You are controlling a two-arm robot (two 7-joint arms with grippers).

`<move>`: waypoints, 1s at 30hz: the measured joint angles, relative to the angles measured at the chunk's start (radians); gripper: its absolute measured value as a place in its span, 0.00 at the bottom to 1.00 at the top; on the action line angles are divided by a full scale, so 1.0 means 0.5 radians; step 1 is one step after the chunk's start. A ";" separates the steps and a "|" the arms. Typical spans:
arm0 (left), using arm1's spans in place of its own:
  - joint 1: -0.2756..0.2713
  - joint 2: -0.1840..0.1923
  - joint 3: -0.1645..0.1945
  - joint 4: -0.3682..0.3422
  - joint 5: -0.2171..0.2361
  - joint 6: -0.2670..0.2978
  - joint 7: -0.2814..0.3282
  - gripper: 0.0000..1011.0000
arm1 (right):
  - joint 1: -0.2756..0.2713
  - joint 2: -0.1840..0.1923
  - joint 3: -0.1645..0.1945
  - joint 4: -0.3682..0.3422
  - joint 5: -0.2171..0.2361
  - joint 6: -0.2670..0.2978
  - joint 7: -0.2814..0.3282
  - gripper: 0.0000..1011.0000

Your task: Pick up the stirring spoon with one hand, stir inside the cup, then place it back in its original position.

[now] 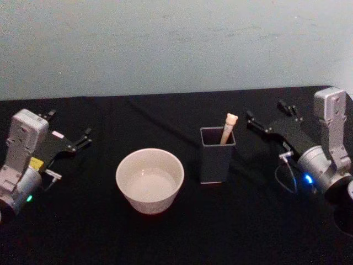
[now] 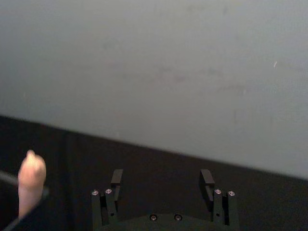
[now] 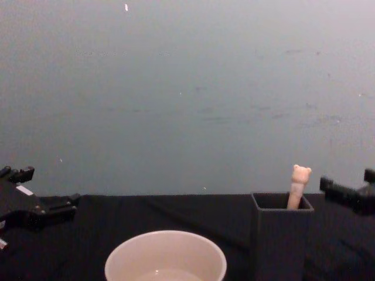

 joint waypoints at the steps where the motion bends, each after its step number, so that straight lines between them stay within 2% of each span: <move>1: 0.000 0.000 0.000 0.000 0.000 0.000 0.000 0.99 | -0.002 -0.005 -0.005 0.016 -0.010 0.012 0.004 0.99; 5: 0.000 0.000 0.000 0.000 0.000 0.000 0.000 0.99 | -0.001 -0.019 -0.016 0.060 -0.039 0.034 0.022 0.99; 30: 0.000 0.000 0.000 0.000 0.000 0.000 0.000 0.99 | 0.000 -0.012 -0.014 0.041 -0.026 0.028 0.028 0.99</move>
